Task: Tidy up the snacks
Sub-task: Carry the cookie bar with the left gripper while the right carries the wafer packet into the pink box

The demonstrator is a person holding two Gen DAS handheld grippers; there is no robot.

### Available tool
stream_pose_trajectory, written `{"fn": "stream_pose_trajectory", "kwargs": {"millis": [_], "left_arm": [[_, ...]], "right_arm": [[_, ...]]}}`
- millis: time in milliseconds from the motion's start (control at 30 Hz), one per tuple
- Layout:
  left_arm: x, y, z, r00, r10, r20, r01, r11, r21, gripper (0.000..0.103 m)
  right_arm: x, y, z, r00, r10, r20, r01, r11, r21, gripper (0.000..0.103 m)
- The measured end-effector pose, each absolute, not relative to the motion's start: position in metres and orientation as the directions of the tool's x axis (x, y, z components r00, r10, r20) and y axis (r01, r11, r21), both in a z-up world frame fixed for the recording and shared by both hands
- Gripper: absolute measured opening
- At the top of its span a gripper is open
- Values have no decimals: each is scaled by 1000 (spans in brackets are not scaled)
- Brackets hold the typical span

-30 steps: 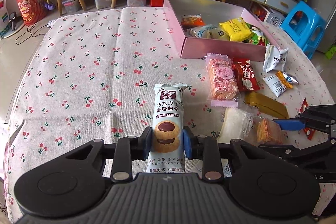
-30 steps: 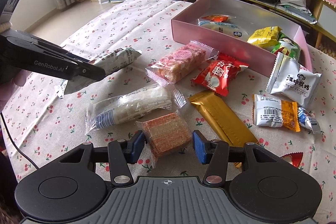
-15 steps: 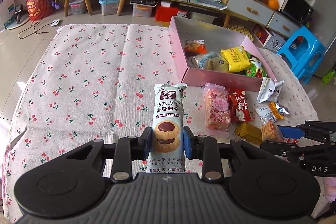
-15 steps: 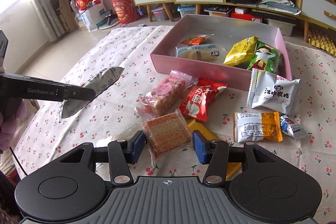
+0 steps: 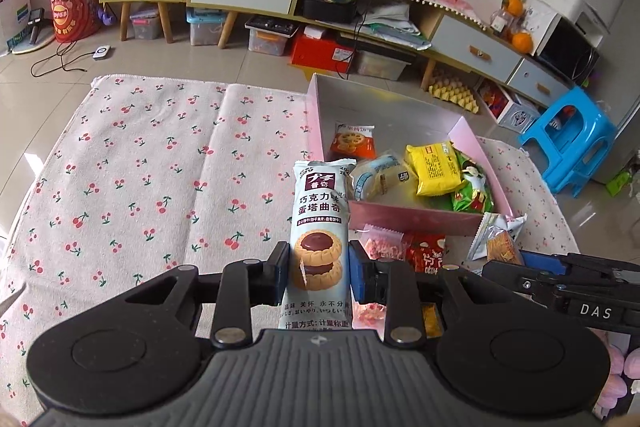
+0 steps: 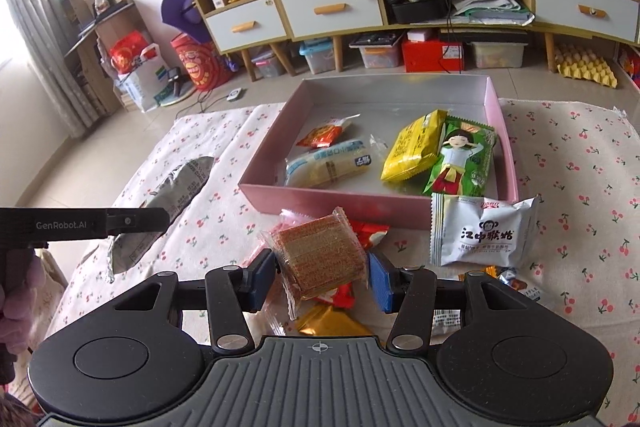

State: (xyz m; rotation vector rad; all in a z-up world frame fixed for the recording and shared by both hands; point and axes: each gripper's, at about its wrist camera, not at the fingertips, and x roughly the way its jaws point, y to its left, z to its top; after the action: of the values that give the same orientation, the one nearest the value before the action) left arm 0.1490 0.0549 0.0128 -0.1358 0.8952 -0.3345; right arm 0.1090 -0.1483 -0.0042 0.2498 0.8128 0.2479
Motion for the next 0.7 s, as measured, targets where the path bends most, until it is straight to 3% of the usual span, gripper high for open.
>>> {"fn": "stream_pose_trajectory", "kwargs": {"millis": [700], "left_arm": [[197, 5, 2, 646, -394, -654, 197, 913, -356, 28]], "right_arm": [[166, -200, -22, 722, 354, -594, 101, 795, 598, 49]]}}
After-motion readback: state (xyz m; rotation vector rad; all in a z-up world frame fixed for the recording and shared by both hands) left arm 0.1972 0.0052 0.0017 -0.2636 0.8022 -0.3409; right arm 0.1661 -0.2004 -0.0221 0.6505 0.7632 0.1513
